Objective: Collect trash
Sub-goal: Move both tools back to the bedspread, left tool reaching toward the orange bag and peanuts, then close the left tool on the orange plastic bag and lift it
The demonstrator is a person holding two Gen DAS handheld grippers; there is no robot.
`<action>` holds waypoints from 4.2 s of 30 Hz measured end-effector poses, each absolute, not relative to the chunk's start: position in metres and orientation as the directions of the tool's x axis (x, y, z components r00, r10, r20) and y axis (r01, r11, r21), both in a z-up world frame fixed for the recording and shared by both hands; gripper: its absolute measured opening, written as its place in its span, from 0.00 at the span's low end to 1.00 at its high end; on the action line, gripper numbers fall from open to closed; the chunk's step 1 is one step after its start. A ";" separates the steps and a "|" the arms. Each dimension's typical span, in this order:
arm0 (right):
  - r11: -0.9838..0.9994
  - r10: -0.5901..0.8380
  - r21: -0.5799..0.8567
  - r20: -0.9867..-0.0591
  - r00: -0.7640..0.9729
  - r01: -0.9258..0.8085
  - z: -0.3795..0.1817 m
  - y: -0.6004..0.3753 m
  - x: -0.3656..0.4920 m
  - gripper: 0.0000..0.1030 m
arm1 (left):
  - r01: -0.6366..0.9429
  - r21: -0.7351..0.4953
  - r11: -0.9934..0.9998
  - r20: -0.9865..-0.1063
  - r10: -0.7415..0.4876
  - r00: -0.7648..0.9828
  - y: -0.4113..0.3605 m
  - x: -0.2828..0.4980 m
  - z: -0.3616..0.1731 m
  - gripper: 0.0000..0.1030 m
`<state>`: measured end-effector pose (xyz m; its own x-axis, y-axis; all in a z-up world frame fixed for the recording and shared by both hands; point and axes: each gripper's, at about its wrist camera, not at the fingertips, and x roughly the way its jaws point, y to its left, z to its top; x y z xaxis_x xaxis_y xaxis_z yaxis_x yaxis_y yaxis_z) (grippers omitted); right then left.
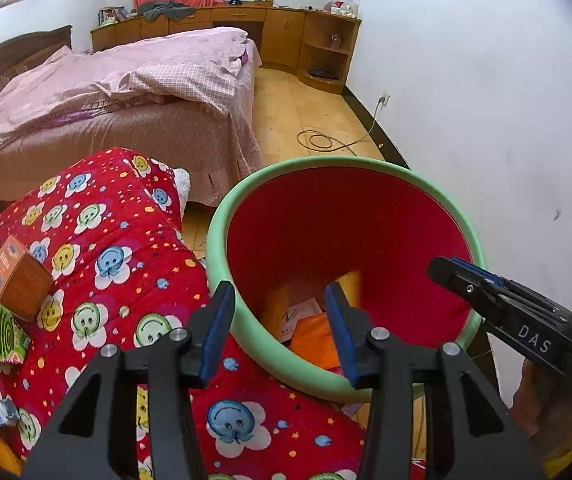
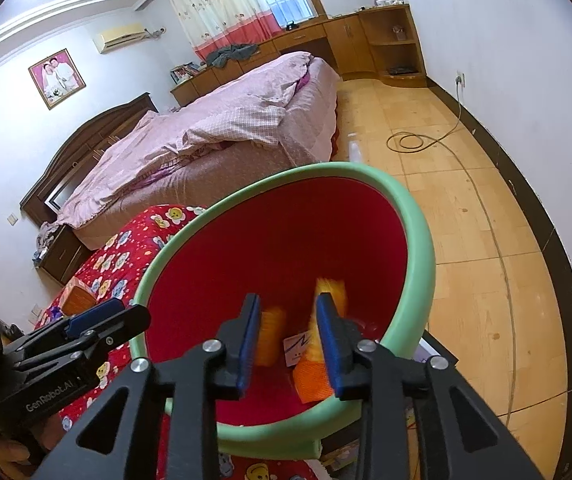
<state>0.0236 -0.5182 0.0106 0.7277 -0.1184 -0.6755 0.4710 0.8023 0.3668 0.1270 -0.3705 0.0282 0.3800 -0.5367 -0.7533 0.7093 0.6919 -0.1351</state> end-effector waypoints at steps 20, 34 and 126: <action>0.798 -0.103 0.406 -0.637 0.764 0.446 0.040 -0.473 -0.008 0.65 | 0.585 -0.204 0.785 -0.743 -0.513 0.430 -0.288 0.109 0.052 0.51; 0.823 -0.043 0.403 -0.659 0.751 0.401 0.036 -0.428 -0.003 0.67 | 0.417 -0.167 0.893 -0.751 -0.390 0.534 -0.199 0.109 0.054 0.58; 0.948 0.300 0.300 -0.731 0.613 -0.107 0.016 -0.212 0.124 0.97 | -0.014 -0.189 0.982 -0.753 -0.136 0.644 0.025 0.109 0.011 0.34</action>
<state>0.1241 -0.2120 0.0163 0.6129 0.3002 -0.7309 -0.1068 0.9480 0.2998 0.1092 0.0246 0.0109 0.6437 -0.1360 -0.7531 -0.0135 0.9819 -0.1889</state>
